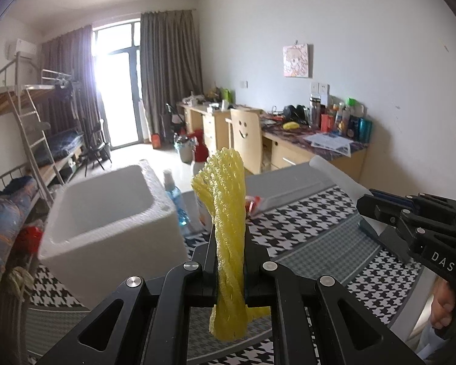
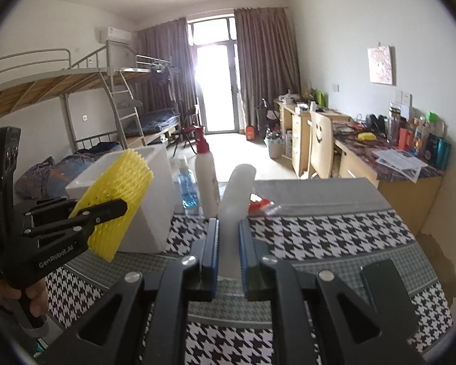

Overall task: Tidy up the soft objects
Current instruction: 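Carry the yellow sleeve over the foam box while the right gripper carries the foam roll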

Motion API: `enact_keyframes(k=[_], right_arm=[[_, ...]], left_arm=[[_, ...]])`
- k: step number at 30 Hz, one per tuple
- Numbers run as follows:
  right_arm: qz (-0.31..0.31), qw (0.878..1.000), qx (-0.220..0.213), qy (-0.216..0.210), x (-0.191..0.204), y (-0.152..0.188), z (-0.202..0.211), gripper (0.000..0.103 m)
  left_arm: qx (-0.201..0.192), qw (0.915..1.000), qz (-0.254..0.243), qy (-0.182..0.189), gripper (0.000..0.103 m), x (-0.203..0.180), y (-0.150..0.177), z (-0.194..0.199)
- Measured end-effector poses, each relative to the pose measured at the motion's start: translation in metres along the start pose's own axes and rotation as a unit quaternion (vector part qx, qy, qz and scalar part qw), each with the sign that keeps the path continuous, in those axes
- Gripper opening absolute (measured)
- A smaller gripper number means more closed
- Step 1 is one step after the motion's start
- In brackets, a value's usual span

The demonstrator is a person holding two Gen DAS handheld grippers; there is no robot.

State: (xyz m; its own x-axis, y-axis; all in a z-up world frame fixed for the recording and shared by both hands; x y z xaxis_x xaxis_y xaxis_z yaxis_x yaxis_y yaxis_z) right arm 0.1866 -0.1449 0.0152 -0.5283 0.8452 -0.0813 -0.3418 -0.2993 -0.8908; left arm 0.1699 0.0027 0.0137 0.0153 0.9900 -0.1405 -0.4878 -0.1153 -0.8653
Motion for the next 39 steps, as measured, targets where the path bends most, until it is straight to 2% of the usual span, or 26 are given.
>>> enact_keyframes(k=[25, 39], right_arm=[[0.043, 0.997, -0.043, -0.047, 0.031, -0.058, -0.021, 0.015], [0.074, 0.994, -0.037, -0.067, 0.059, -0.078, -0.043, 0.015]], left_arm=[[-0.052, 0.9975, 0.008, -0.047, 0.011, 0.034, -0.036, 0.016], [-0.066, 0.9937, 0.026, -0.086, 0.011, 0.062, -0.046, 0.014]])
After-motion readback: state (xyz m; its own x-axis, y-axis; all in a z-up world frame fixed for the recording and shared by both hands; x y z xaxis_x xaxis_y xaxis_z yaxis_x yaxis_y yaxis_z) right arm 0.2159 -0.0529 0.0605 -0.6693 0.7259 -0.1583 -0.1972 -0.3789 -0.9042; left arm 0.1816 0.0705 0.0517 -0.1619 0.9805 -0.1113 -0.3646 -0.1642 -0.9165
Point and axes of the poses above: each gripper's, at about its wrist camera, not at the fingertips, and z roughly against the way its jaws point, x to its left, y to its underside, the point moved 3 cm from there along -z, roughly the way its jaws point, and after that the axes turned 11 degrees about z, right-handed, at the moved point
